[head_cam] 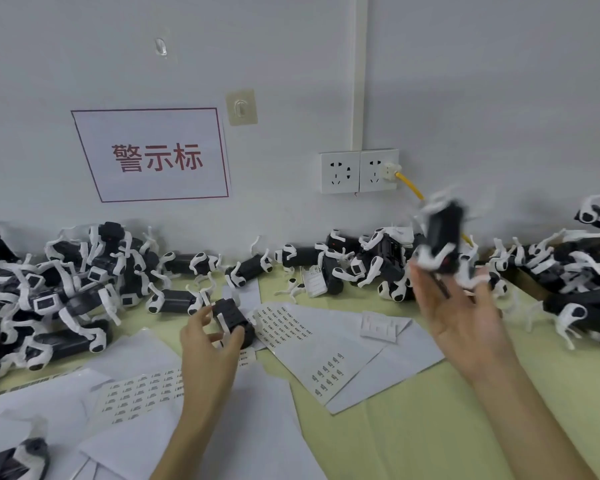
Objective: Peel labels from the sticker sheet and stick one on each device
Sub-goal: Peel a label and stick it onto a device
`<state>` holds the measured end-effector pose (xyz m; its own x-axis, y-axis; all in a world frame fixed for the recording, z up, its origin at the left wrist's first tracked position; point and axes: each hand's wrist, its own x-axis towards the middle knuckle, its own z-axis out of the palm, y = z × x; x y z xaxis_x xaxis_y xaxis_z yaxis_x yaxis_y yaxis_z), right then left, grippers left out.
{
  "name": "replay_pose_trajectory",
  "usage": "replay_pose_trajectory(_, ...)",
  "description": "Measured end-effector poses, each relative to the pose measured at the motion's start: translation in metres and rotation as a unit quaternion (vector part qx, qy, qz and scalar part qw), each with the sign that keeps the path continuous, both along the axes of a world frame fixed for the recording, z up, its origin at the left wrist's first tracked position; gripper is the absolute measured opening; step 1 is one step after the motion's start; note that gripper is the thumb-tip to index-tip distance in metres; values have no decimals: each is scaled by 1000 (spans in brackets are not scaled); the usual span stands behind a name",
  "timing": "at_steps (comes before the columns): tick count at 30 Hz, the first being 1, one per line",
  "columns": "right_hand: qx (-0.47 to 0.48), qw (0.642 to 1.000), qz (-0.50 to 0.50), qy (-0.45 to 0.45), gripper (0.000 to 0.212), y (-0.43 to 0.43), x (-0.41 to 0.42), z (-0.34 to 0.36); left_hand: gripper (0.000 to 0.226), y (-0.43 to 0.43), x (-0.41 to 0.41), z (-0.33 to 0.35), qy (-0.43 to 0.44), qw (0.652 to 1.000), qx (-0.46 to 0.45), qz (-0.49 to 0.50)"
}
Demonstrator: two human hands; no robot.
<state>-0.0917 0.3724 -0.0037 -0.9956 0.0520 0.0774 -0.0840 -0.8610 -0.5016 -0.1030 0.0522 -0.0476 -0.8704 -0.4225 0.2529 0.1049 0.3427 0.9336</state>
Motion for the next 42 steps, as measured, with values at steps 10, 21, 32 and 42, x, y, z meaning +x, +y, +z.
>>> replay_pose_trajectory(10,269,958,-32,-97,29,-46,-8,-22,20,-7,-2,-9,5,999,-51,-4)
replay_pose_trajectory(21,333,933,118,-64,49,-90,3,-39,15,39,21,6,68,955,99,-272)
replay_pose_trajectory(32,438,898,-35,3,41,-101,19,-40,47,29,24,8,-56,923,196,-328)
replay_pose_trajectory(42,600,789,-58,122,31,-114,35,-36,51,36,29,11,-105,887,316,-319)
